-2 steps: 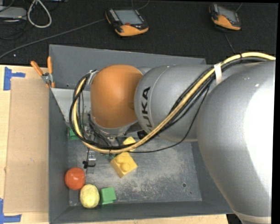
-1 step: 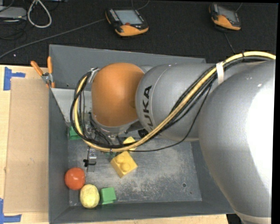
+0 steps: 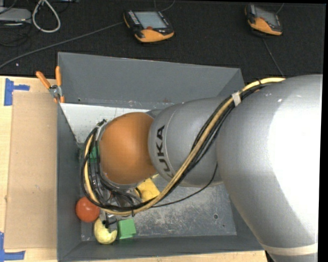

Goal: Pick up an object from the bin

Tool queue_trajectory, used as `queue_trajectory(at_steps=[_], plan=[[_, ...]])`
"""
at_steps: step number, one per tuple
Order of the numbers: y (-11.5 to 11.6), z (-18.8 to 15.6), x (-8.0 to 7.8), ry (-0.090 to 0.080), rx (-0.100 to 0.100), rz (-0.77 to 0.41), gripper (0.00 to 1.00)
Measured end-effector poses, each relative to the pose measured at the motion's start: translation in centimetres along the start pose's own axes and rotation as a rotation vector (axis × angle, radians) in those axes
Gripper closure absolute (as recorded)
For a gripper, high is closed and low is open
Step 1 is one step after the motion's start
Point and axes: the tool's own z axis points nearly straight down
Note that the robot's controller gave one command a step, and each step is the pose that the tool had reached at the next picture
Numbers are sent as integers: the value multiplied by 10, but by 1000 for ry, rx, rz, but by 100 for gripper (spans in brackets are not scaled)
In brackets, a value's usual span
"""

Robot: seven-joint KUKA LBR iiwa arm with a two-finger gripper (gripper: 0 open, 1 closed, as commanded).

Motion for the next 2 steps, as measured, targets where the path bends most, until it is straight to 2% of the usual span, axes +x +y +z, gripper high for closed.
queue_trajectory(at_steps=[1, 2], plan=[[6, -14, 9, -7, 1, -107, 0], [20, -10, 40, -3, 0, -397, 0]])
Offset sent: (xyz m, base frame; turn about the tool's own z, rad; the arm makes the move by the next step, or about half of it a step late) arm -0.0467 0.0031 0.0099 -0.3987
